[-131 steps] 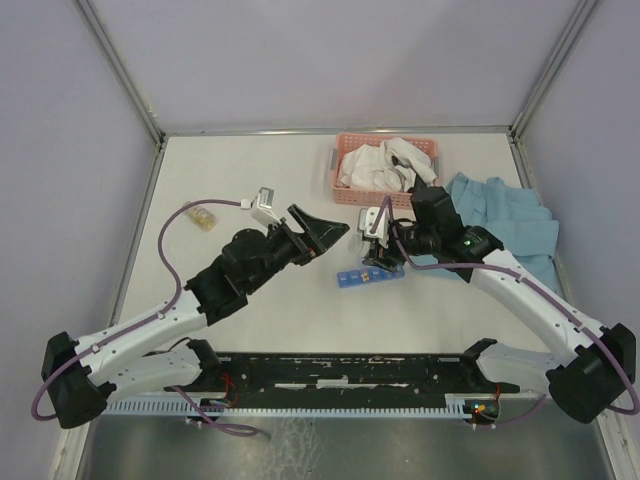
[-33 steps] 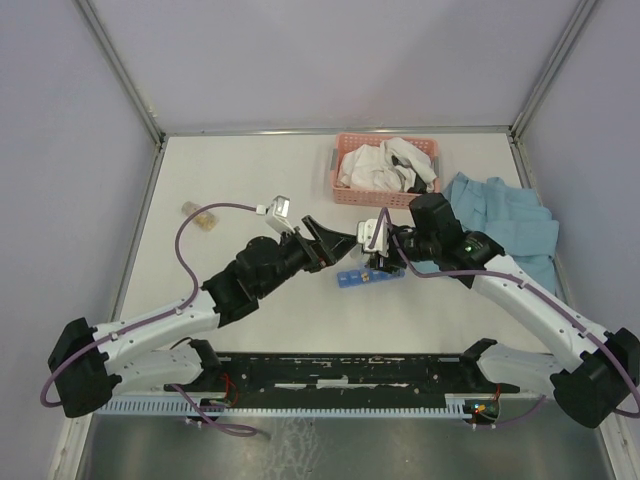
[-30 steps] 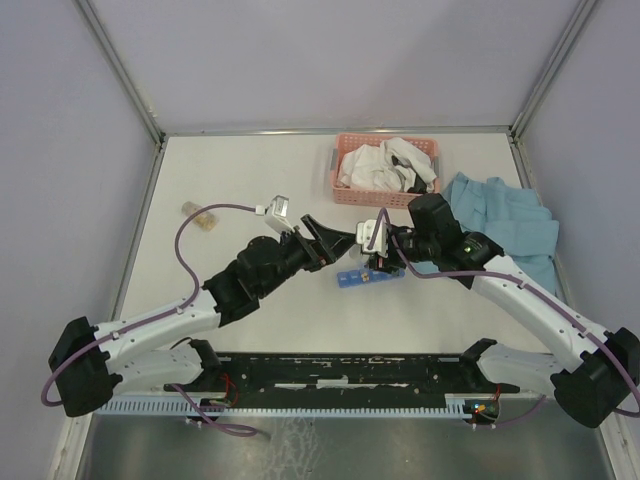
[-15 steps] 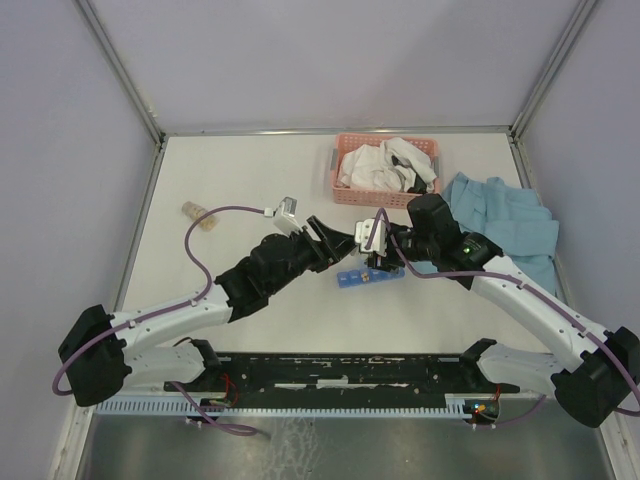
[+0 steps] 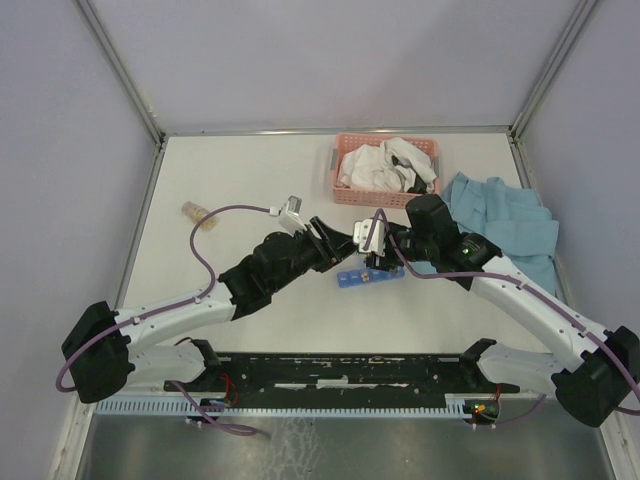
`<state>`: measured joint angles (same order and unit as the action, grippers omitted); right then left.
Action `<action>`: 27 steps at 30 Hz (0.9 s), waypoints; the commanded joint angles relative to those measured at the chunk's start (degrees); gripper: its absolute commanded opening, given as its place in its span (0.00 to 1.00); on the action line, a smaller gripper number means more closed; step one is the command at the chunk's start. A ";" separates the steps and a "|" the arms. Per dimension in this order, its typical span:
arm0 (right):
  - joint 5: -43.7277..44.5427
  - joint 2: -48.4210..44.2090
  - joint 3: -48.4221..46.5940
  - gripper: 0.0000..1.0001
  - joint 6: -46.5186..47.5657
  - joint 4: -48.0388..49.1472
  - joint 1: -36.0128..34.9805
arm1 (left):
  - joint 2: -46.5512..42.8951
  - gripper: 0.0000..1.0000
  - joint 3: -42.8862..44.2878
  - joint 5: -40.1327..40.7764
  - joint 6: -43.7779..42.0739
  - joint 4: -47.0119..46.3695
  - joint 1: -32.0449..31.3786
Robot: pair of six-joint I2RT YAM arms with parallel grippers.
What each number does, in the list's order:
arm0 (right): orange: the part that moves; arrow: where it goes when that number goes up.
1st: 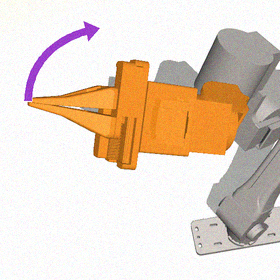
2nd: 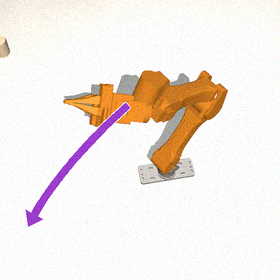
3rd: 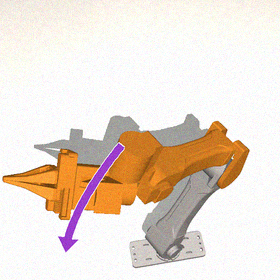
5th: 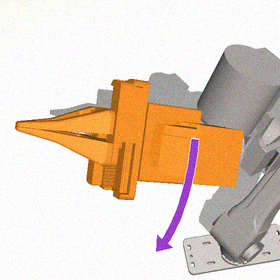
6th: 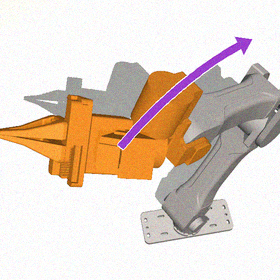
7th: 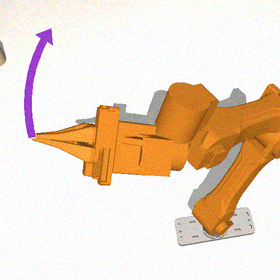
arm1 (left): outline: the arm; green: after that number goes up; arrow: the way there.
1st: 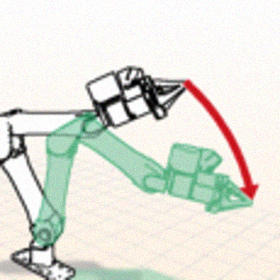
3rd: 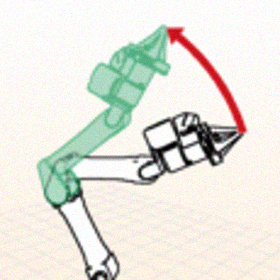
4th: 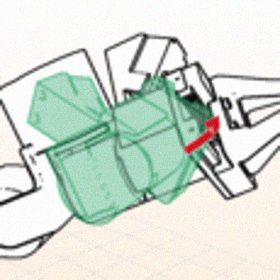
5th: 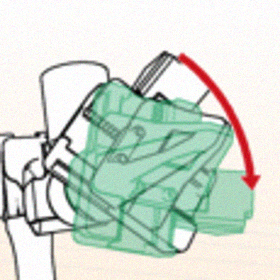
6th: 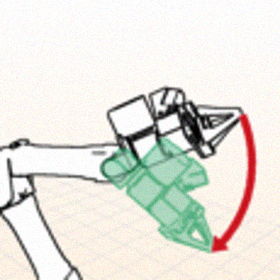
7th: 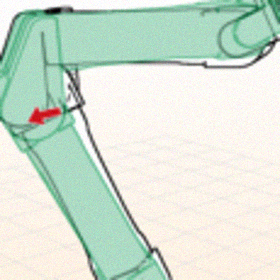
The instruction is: Sort the pills into containers
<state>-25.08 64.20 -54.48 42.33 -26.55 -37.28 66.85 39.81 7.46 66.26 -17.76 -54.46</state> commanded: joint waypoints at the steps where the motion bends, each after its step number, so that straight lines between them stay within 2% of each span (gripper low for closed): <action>1: 1.00 -0.17 -0.11 0.01 -0.20 2.82 -0.35 | 0.19 0.47 2.47 -1.29 2.00 -2.89 -0.15; 6: -0.13 0.57 -1.20 0.01 -2.28 2.04 -0.35 | 0.24 0.34 2.51 -2.72 0.99 -2.98 -0.15; 10: -6.14 1.71 -3.17 0.01 -3.66 -1.25 -0.01 | -0.11 0.31 1.77 -5.08 -4.95 -3.09 -0.11; 12: -11.58 2.52 -4.52 0.01 -4.46 -3.75 1.16 | -0.58 0.30 0.95 -7.72 -11.48 -3.90 0.14; 15: -19.74 4.26 -6.72 0.01 -6.32 -7.06 3.55 | -2.09 0.23 -2.32 -15.45 -23.02 -7.29 1.41; 19: -32.23 7.09 -9.00 0.01 -8.96 -10.74 6.87 | -2.38 0.20 -5.27 -36.71 -34.06 -12.88 5.86; 21: -38.27 9.44 -10.83 0.01 -9.54 -13.81 7.40 | -0.14 0.18 -3.33 -46.36 -41.76 -9.13 7.06; 22: -40.89 10.80 -11.80 0.01 -9.71 -15.24 7.45 | 0.90 0.16 -1.64 -48.88 -47.39 -3.88 7.13; 24: -44.88 13.01 -12.70 0.01 -11.09 -16.16 7.34 | 1.90 0.15 1.16 -51.55 -58.88 5.28 7.00; 27: -44.86 13.55 -12.69 0.01 -11.77 -15.81 6.84 | -0.56 0.16 0.08 -44.59 -67.13 7.46 7.07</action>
<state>-56.88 77.30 -62.89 33.85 -44.80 -29.02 67.18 39.11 -30.26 21.74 -18.22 -46.00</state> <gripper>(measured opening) 0.597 0.487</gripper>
